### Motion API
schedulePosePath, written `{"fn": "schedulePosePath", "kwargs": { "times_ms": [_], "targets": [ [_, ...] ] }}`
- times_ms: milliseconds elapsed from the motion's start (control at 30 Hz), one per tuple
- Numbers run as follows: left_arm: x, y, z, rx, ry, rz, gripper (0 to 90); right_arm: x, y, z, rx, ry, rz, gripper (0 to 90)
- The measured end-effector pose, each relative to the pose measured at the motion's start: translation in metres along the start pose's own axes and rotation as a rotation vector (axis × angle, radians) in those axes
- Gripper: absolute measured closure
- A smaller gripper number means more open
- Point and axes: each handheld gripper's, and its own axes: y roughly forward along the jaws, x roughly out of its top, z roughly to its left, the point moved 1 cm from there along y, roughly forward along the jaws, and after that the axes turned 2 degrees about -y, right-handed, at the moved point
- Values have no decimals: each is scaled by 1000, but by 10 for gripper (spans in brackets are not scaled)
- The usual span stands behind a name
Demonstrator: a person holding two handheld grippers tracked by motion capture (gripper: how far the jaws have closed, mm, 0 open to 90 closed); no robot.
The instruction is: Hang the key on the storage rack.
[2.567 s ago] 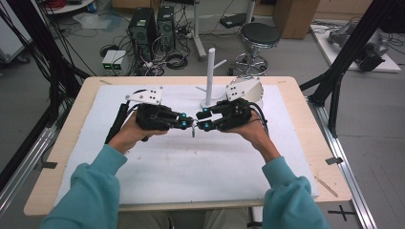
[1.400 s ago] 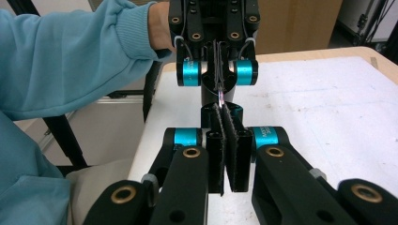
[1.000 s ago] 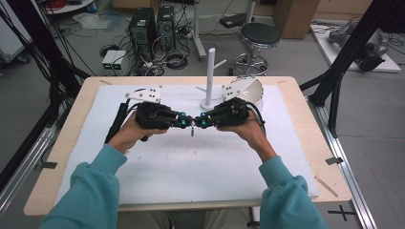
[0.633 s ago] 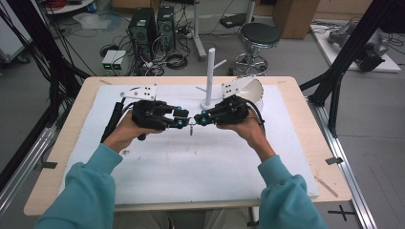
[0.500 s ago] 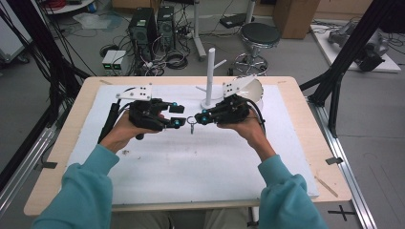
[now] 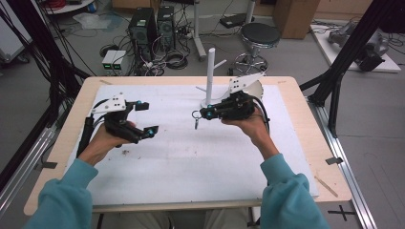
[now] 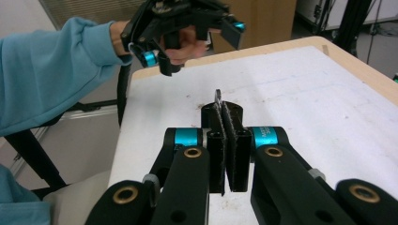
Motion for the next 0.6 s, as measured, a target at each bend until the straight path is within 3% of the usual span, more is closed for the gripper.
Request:
{"fn": "schedulePosePath", "kwargs": {
  "times_ms": [300,433,600],
  "targets": [
    [-51,-40,-3,155,-10,-61,17,14,-20,-8,-63,6,-10,891],
    [-73,-51,-6,206,-45,-100,17,20,-29,-14,-96,24,-4,891],
    [-91,-62,-13,245,-55,-148,17,26,-37,-26,-123,42,3,891]
  ]
}}
